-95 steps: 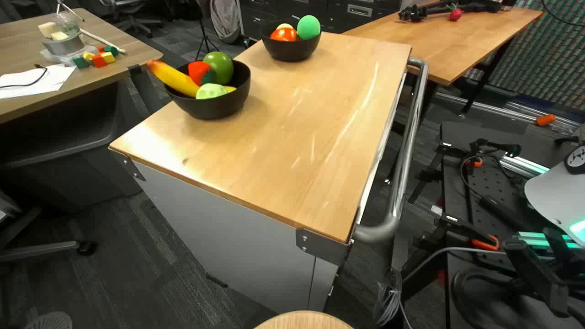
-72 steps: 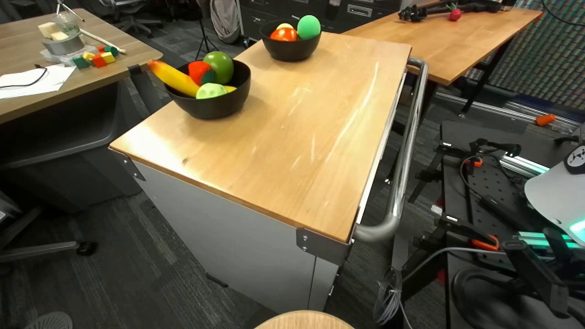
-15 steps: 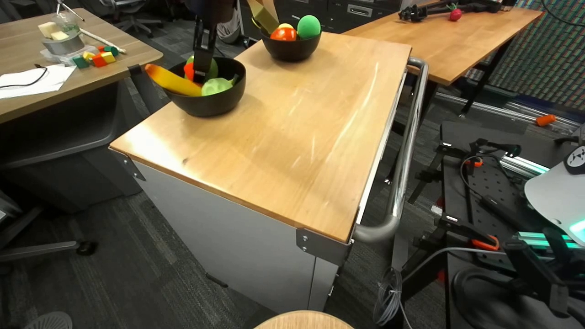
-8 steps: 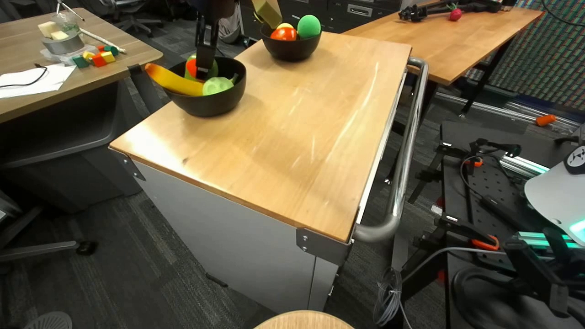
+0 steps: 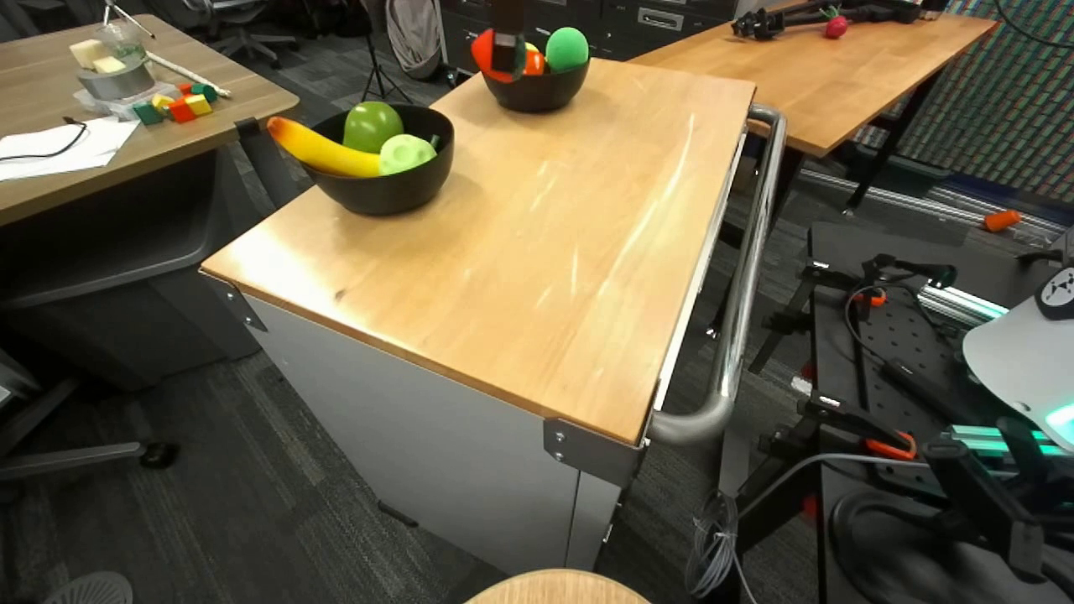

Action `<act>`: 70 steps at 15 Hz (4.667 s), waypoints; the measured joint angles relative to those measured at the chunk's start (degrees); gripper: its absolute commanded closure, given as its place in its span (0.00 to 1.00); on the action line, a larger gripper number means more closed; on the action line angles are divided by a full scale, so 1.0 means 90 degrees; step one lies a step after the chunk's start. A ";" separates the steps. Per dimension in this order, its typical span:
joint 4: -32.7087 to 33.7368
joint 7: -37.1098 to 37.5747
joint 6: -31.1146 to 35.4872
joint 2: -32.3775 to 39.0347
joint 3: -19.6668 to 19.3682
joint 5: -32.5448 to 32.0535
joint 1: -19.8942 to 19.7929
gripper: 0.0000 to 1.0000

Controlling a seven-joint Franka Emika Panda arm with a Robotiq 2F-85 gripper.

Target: Take the fruits out of the left and right bowl respectively and put them on the table

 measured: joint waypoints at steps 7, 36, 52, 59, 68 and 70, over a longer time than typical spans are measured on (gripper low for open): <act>-0.2185 0.1283 0.0557 -0.0760 -0.0448 0.0129 -0.0256 0.77; 0.1250 0.1776 0.2574 0.2555 0.0008 -0.0381 0.0116 0.00; 0.2452 0.1102 0.0266 0.3068 0.0082 0.0215 0.0138 0.52; 0.2456 0.0935 0.0077 0.2928 0.0042 0.0131 0.0139 0.71; 0.1141 0.0549 -0.0094 0.0368 0.0105 0.0138 0.0187 0.88; 0.0483 0.0258 -0.0207 -0.0107 0.0066 0.0986 0.0131 0.89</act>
